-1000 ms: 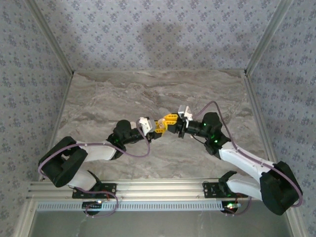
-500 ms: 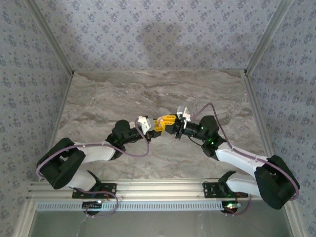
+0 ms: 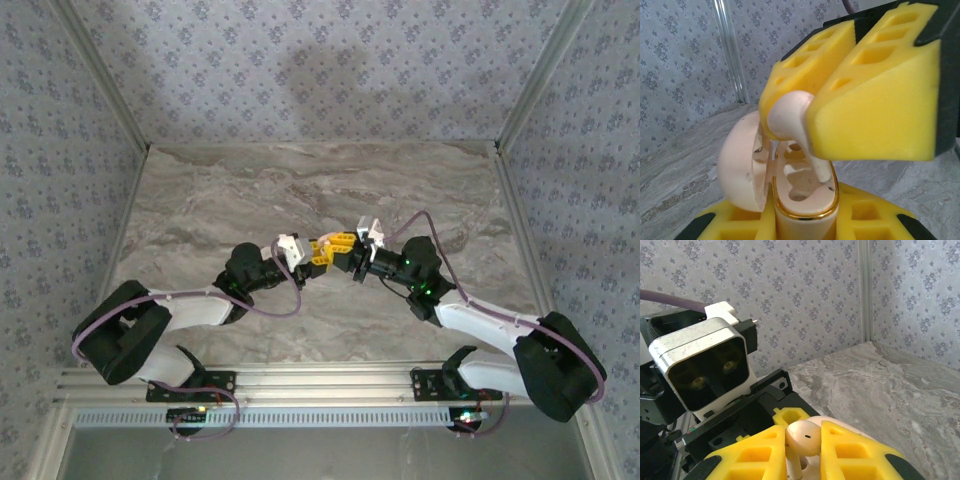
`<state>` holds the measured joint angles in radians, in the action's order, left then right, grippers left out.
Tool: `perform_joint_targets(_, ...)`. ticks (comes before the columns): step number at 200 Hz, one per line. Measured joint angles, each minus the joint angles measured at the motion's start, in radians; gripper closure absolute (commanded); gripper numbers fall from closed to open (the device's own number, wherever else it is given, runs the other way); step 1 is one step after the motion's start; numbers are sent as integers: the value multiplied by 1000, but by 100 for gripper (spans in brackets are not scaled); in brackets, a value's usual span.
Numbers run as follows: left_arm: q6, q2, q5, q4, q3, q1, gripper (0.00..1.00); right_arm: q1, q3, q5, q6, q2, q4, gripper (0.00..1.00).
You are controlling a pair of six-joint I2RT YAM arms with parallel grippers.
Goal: Insert the wireless bluetooth earbuds into the charging case
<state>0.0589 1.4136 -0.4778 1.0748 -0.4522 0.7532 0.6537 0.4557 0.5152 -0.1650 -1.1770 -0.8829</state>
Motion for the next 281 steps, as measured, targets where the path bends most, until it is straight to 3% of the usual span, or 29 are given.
perform_joint_targets(114,0,-15,15,-10,3,0,87,13,0,-31,-1,-54,-79,80)
perform_joint_targets(281,4,-34,15,-64,5,1,87,55,-20,-102,27,-7,-6,76)
